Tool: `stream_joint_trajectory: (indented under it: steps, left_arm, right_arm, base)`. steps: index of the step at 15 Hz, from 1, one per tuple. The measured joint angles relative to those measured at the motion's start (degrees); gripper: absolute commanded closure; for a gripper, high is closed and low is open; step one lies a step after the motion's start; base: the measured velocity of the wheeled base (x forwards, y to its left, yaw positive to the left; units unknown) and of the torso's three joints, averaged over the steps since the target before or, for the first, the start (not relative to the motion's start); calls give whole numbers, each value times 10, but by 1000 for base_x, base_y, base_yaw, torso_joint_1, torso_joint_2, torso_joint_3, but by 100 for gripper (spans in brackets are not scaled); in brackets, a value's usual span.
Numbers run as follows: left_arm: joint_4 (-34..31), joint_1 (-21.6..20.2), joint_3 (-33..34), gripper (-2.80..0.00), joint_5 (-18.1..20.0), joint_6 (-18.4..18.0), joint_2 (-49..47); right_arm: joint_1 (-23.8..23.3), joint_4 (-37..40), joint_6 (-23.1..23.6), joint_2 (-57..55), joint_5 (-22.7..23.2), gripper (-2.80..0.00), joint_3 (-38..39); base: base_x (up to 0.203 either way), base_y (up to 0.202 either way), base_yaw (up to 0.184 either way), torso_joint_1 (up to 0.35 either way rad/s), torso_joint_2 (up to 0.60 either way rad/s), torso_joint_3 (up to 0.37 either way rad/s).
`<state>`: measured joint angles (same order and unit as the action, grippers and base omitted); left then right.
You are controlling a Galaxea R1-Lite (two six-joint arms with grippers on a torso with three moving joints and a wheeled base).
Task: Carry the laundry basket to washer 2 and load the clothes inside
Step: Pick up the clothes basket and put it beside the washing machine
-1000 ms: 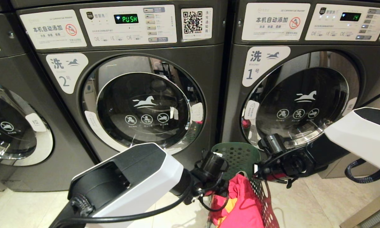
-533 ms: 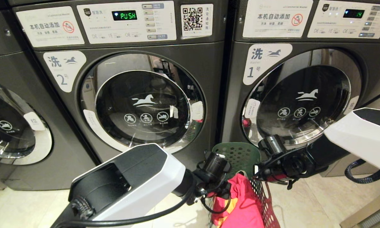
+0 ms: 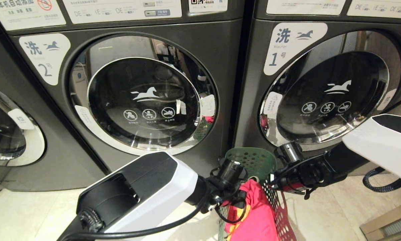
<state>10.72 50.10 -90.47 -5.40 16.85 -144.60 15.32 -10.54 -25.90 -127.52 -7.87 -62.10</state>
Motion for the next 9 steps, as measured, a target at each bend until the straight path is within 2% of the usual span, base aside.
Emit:
stream_joint_trajectory:
  steps: [9]
  left_arm:
    - [0,0,-1,0,0,0,-5]
  right_arm:
    - [-3,0,24,-25,0,0,-37]
  base:
    - [0,0,0,1,3,-198]
